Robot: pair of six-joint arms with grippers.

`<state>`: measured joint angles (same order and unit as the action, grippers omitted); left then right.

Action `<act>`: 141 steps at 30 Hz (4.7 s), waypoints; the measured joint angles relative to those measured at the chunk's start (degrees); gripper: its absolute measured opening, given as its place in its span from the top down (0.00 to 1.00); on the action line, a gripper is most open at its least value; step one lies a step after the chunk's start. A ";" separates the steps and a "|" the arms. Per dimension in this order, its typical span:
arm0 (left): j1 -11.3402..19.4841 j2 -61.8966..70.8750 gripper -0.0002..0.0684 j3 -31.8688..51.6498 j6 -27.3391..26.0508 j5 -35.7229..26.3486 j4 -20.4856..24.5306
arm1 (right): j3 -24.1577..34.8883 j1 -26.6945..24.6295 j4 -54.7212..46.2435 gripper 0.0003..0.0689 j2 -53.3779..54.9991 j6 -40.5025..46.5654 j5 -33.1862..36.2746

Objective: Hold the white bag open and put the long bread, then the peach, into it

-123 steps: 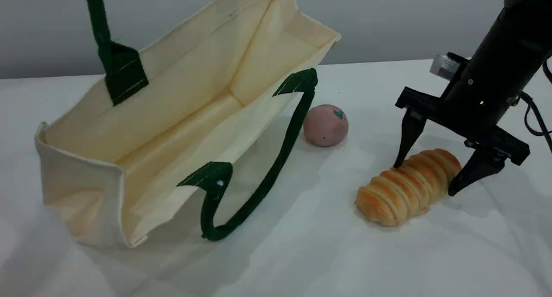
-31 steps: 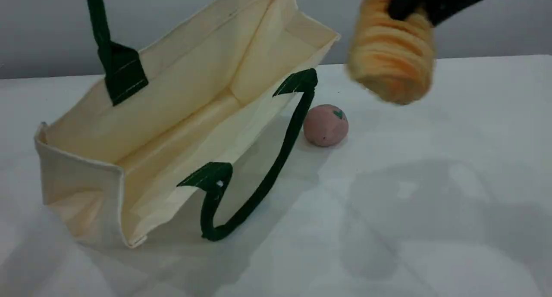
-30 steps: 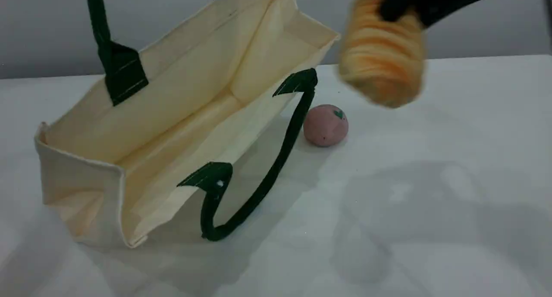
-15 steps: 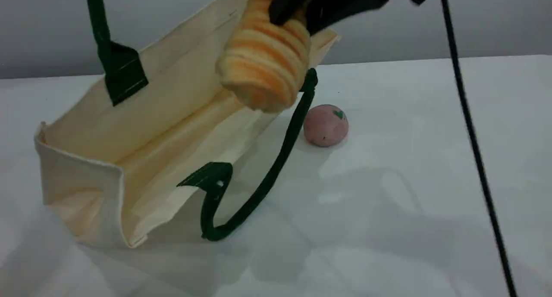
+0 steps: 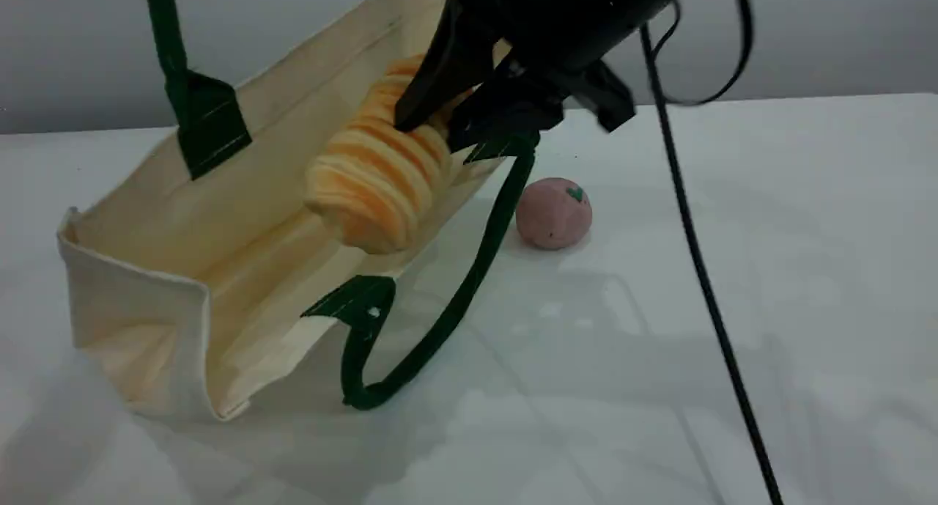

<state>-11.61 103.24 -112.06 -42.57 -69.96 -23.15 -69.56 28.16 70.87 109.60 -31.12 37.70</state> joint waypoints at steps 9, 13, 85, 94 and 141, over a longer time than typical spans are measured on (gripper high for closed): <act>0.00 0.00 0.87 0.00 0.00 0.00 -0.13 | 0.00 0.00 20.39 0.70 6.04 -15.30 -1.21; 0.00 0.00 0.87 0.00 0.00 0.00 -1.21 | 0.00 0.00 27.29 0.60 6.04 -22.17 -0.13; 12.12 -2.53 0.87 -0.12 2.72 -0.05 -0.02 | -8.06 -9.25 -5.38 0.16 18.17 -25.65 -16.04; 12.12 -2.53 0.87 -0.12 2.75 -0.05 -1.51 | -9.04 -8.94 -5.25 0.16 18.93 -25.84 -17.38; 12.07 -2.53 0.87 -0.12 2.60 0.00 -2.53 | -10.07 -9.88 -18.79 0.73 13.26 -14.64 -13.05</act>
<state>0.46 100.70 -112.18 -39.97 -69.96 -25.69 -79.63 18.28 52.09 122.87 -45.76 24.65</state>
